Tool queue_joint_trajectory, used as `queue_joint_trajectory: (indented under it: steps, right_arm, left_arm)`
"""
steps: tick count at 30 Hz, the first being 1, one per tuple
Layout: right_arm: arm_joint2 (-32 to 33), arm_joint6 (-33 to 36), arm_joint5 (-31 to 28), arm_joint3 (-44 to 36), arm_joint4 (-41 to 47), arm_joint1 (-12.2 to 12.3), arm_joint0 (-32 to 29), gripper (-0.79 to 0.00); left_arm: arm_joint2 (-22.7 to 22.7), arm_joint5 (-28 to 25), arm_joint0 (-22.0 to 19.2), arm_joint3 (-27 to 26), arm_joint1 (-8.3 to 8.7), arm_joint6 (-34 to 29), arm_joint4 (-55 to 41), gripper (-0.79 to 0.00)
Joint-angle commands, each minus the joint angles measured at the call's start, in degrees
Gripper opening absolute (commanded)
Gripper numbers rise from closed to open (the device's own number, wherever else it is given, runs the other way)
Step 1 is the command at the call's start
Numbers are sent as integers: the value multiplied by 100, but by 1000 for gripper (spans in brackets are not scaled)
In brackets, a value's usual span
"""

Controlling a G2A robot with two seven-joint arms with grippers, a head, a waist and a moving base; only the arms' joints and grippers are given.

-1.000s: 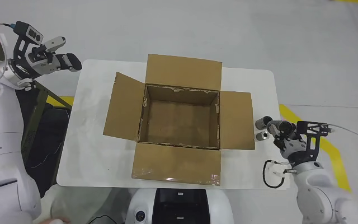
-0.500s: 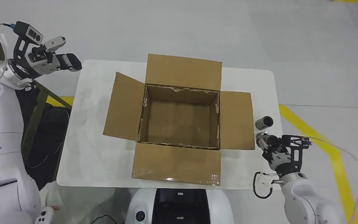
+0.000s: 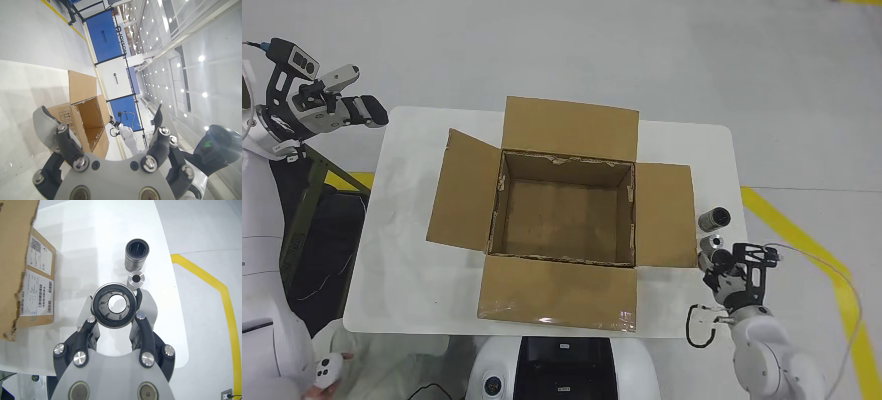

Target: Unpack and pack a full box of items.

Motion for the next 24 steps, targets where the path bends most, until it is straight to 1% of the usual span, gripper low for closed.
queue_joint_trajectory:
  steps: [1, 8, 14, 24]
  right_arm:
    - [8, 32, -1, 114, 4, 3, 80, -785]
    - [-15, 181, 69, 443, 40, 6, 320, -785]
    - [-143, 376, 359, 851, -46, -4, 659, -785]
    - [-220, 305, 349, 1205, 20, -8, 916, -785]
  left_arm:
    - [0, 0, 0, 0, 0, 0, 0, 0]
    - [0, 0, 0, 0, 0, 0, 0, 0]
    - [0, 0, 0, 0, 0, 0, 0, 0]
    - [0, 0, 0, 0, 0, 0, 0, 0]
